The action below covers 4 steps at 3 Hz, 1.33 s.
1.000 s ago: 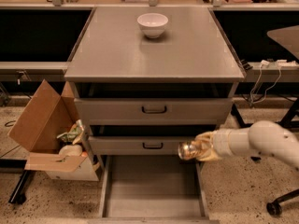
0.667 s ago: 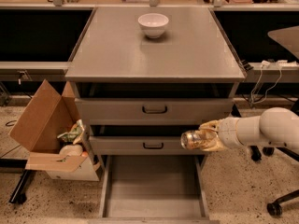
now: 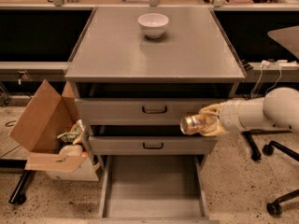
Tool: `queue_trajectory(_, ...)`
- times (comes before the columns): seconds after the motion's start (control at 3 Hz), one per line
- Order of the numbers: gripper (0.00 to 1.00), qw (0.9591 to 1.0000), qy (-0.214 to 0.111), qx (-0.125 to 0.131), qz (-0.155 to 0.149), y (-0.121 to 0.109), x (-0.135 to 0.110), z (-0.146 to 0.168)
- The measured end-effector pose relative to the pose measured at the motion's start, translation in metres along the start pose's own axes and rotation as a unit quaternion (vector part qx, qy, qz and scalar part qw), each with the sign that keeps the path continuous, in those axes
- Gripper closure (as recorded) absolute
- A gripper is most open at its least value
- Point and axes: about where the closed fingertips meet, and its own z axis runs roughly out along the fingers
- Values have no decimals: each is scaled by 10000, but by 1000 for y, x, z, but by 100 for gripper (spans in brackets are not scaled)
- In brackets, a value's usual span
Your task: Pick orange can from bottom drawer and place on counter
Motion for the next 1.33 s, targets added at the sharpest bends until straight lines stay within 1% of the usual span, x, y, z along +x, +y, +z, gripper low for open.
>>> queue_trajectory(0.33, 100, 9987, 72, 280, -412, -41, -32, -39)
queue_trajectory(0.67, 100, 9952, 101, 575, -784, -73, -59, -69)
queue_trajectory(1.0, 100, 9951, 97, 578, -796, -78, -61, -70)
queue_trajectory(1.33, 100, 9944, 74, 600, -865, -111, -73, -75)
